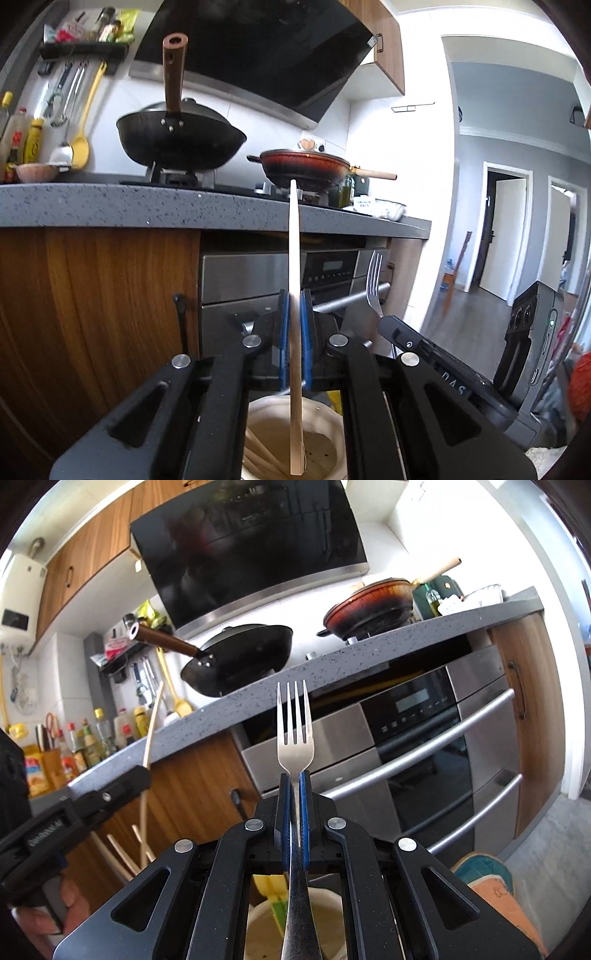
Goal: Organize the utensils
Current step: 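Carry chopstick over tall vase with left gripper while right carries fork over short cup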
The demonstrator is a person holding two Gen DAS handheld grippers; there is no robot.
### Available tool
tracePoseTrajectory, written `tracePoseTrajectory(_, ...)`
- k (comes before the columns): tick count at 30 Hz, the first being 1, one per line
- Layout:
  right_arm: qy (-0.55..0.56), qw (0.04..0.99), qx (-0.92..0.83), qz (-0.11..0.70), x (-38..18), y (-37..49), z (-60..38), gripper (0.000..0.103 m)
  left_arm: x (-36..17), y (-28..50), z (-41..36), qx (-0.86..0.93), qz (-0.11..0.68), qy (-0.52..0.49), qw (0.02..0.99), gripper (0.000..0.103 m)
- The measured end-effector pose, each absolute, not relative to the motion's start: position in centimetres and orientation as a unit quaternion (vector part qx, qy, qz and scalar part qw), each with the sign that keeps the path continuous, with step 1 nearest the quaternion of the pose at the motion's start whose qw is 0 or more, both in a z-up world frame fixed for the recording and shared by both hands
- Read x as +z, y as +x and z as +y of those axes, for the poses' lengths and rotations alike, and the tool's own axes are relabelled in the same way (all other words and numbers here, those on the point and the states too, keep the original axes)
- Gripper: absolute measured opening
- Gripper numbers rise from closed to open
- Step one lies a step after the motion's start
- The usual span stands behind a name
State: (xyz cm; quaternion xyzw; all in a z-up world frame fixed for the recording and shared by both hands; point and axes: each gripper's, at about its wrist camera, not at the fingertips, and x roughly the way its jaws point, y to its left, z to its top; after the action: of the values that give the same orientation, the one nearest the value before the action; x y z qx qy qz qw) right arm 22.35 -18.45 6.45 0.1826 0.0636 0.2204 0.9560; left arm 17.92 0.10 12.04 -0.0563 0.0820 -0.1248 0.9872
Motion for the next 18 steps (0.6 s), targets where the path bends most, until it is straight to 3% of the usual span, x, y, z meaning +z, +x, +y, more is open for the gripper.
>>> tracePoseTrajectory(18, 0.134, 0.971, 0.194, 0.051, 6.2, 23.3, -16.9, 0.006, 11.6, 17.2, -4.2, -0.111, 0.049, 0.071, 0.990, 0.006)
